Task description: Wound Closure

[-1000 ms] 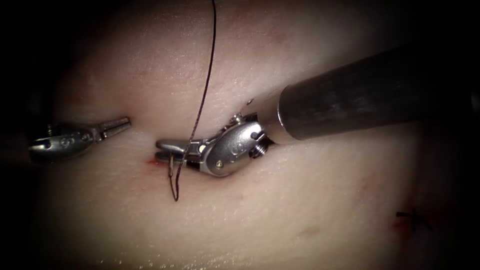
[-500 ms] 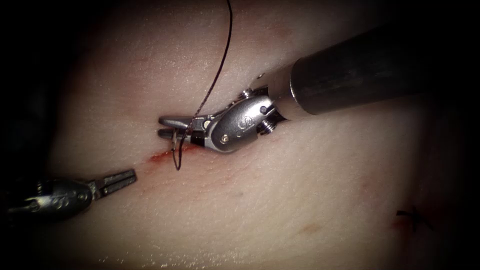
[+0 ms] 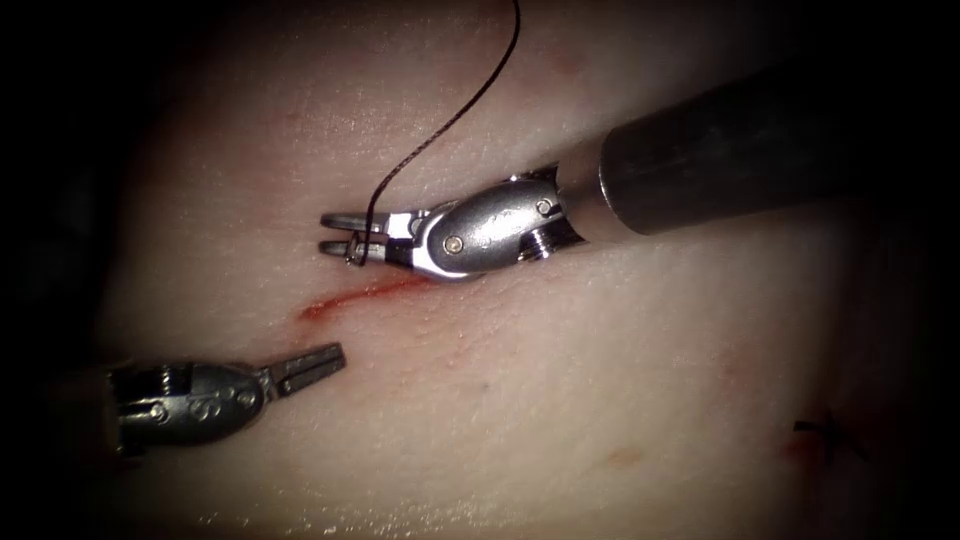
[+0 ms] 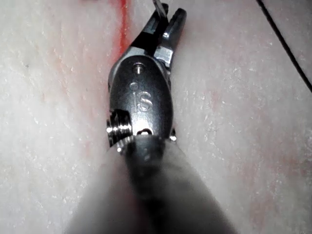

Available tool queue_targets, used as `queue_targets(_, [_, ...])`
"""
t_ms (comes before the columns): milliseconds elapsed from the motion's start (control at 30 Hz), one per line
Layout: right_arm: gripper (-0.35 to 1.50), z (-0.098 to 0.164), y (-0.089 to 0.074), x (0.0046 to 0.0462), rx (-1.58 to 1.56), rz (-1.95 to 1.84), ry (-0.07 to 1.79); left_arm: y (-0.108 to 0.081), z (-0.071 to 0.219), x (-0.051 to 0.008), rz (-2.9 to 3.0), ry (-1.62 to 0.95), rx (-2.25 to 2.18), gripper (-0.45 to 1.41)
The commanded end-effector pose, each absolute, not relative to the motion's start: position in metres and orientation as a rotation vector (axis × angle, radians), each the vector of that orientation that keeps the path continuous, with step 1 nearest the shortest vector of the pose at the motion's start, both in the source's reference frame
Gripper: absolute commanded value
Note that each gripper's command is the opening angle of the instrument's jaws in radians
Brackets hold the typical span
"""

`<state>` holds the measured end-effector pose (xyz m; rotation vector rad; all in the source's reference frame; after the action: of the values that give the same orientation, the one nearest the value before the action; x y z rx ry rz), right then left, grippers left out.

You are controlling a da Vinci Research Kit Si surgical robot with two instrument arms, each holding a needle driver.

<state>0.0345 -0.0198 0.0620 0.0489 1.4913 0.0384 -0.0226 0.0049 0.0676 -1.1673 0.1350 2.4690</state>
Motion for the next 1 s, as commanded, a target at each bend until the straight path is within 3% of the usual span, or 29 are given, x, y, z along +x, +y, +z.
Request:
queue_targets(33, [-0.35,0.0625,-0.0203,0.0353,0.048,0.043,1.494,0.0044,0.0685,-0.0236,2.47,0.127,-1.169,-0.45])
queue_targets(333, [-0.35,0.0623,-0.0198,0.0354,0.031,0.024,1.491,0.0044,0.0702,-0.0257,2.469,0.111,-1.151,-0.45])
queue_targets(1000, [-0.35,0.0594,-0.0189,0.0371,-0.056,-0.262,1.458,0.0017,0.0734,-0.0233,2.465,0.047,-1.128,-0.45])
